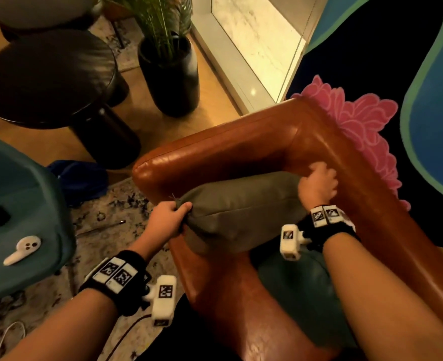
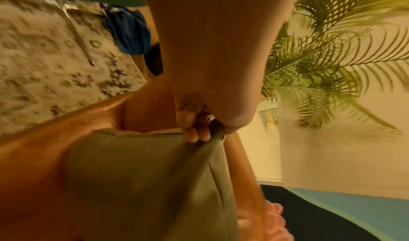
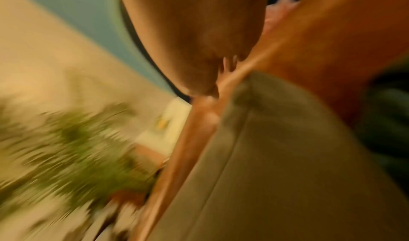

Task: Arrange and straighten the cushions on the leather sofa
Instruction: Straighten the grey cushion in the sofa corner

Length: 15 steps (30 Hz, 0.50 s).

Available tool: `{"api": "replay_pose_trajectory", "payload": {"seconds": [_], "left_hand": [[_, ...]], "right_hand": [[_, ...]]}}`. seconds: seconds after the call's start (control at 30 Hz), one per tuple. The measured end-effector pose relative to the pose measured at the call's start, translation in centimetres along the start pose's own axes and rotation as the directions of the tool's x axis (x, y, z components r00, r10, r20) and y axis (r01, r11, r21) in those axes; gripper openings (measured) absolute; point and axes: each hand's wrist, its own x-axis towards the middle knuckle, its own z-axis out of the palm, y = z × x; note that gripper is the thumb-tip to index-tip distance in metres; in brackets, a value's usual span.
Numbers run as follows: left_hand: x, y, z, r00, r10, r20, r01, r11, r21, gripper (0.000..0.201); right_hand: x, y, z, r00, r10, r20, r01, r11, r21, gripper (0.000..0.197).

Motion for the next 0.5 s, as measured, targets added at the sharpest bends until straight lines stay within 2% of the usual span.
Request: {"api": "replay_pose_trajectory", "payload": {"seconds": [0.03,0.07,0.1,0.13,0.17,0.2,0.27,0.3,0.33,0.37,0.4,0.43,0.47,0.5], "left_hand": [[0.4,1.2,0.4,1.000,0.002,-0.018,-0.003,0.999,-0.033,0.042],[0.7,2.7,0.7,0.999,0.032,-0.031,-0.033,0.999,-0.031,0.042],[0.8,4.3,1.2,0.996,0.085,-0.032,-0.084,0.996,0.032,0.043],[0.8,5.9,1.7,0.985,0.174,-0.021,-0.170,0.976,0.134,0.046],[0.5,7.7,2.3,0.964,0.266,0.008,-0.261,0.940,0.221,0.049],[-0.2,9.6,2.8,0.933,0.357,0.048,-0.358,0.904,0.234,0.050],[-0.8,10.6,3.1,0.862,0.471,0.187,-0.491,0.868,0.077,0.044],[-0.3,9.5,3.0,0.851,0.478,0.216,-0.502,0.862,0.068,0.042],[1.1,7.0,2.6,0.870,0.454,0.193,-0.484,0.860,0.159,0.045],[2.6,3.5,1.9,0.934,0.329,0.136,-0.356,0.873,0.332,0.055],[3.5,-0.1,1.3,0.989,0.142,0.046,-0.147,0.883,0.446,0.070],[3.8,-3.5,1.2,0.997,-0.071,-0.002,0.065,0.896,0.439,0.089],[3.4,-6.2,1.5,0.973,-0.228,0.036,0.203,0.920,0.335,0.101],[2.4,-7.5,2.2,0.942,-0.305,0.141,0.282,0.946,0.160,0.099]], "right_hand": [[-2.1,-1.5,-0.2,0.975,-0.208,0.078,0.203,0.977,0.064,0.040],[-4.8,-2.8,0.1,0.875,-0.429,0.225,0.395,0.901,0.181,0.052],[-8.0,-4.1,0.0,0.718,-0.580,0.384,0.522,0.814,0.255,0.072],[-10.9,-4.8,0.3,0.579,-0.654,0.487,0.634,0.737,0.236,0.089],[-12.8,-5.3,0.4,0.543,-0.681,0.491,0.713,0.683,0.157,0.093],[-13.0,-5.3,1.0,0.600,-0.695,0.396,0.729,0.679,0.088,0.079],[-11.1,-5.0,1.0,0.775,-0.620,0.119,0.606,0.784,0.138,0.028],[-9.1,-4.2,1.0,0.851,-0.521,0.072,0.500,0.843,0.198,0.016],[-6.8,-2.8,1.1,0.909,-0.411,0.063,0.383,0.886,0.263,0.015],[-5.1,-1.2,1.2,0.950,-0.303,0.082,0.264,0.912,0.313,0.014],[-3.6,0.5,1.4,0.971,-0.218,0.101,0.174,0.927,0.333,0.014],[-2.4,2.1,1.7,0.982,-0.150,0.112,0.106,0.938,0.331,0.016],[-1.7,3.6,2.0,0.988,-0.100,0.115,0.059,0.947,0.314,0.018],[-1.1,4.7,2.2,0.992,-0.062,0.107,0.028,0.955,0.296,0.018]]}}
